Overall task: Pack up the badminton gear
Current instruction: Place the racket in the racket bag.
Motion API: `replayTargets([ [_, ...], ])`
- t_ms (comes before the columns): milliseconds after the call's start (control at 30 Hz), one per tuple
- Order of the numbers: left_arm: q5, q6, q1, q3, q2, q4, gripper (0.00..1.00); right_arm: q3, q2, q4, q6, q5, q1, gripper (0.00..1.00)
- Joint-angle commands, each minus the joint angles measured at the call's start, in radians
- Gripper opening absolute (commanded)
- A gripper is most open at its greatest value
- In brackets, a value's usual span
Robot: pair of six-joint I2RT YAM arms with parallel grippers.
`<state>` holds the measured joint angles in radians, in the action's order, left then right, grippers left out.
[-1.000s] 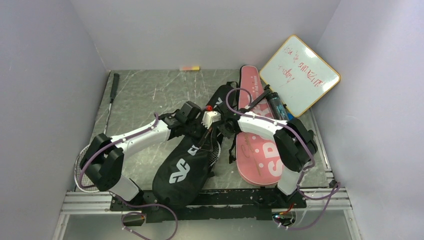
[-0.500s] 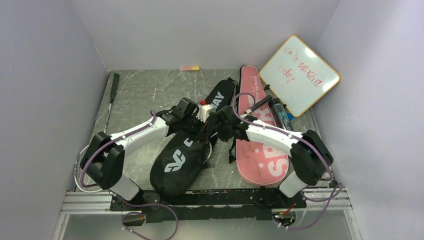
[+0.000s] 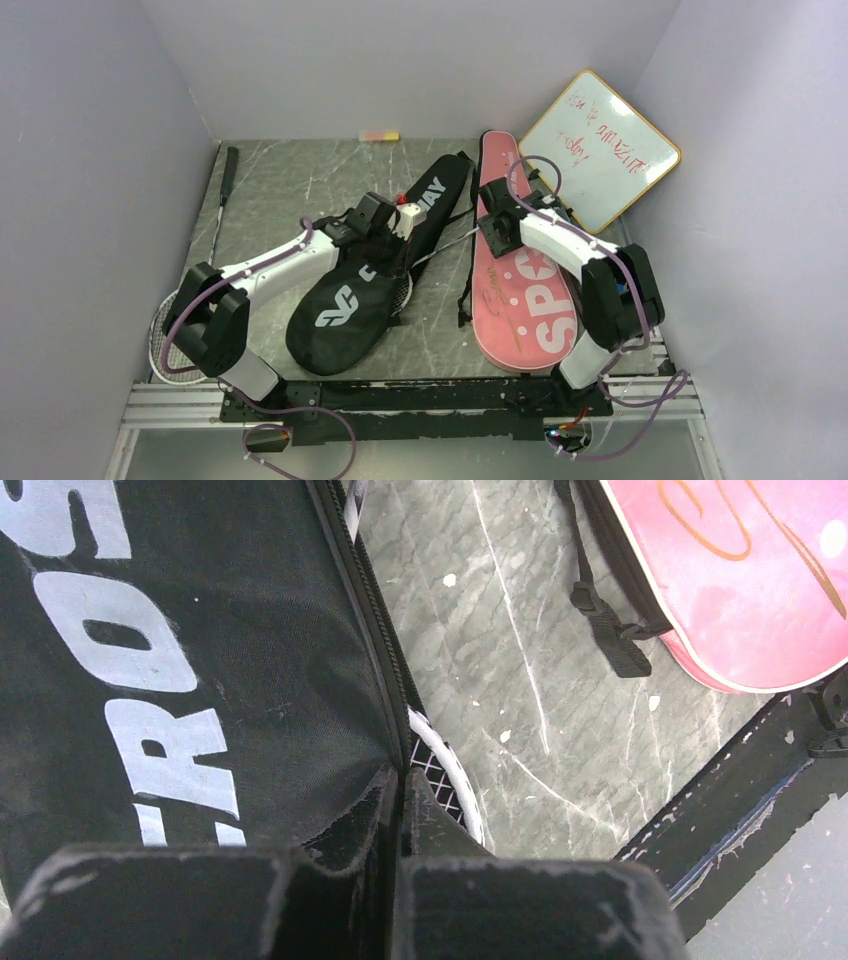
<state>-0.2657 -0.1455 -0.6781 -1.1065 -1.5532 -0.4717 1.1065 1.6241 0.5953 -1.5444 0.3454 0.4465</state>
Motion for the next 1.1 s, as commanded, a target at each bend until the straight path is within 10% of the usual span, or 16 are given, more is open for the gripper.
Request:
replayTargets([
  [0,0.019,0.015,-0.001,-0.033,0.018,0.004,0.05,0.076,0.057,0.012,0.108,0.019,-0.062,0.55],
  [733,0.005,0.021,-0.001,-0.039,0.007,-0.002,0.05,0.462,0.442,0.130,0.195,0.041,-0.232,0.53],
  [900,0.008,0.021,-0.001,-0.041,0.011,-0.001,0.05,0.477,0.465,0.138,0.220,0.004,-0.234,0.19],
  [1067,0.009,0.024,-0.001,-0.042,0.012,-0.005,0.05,0.462,0.433,0.179,0.273,-0.081,-0.219,0.11],
])
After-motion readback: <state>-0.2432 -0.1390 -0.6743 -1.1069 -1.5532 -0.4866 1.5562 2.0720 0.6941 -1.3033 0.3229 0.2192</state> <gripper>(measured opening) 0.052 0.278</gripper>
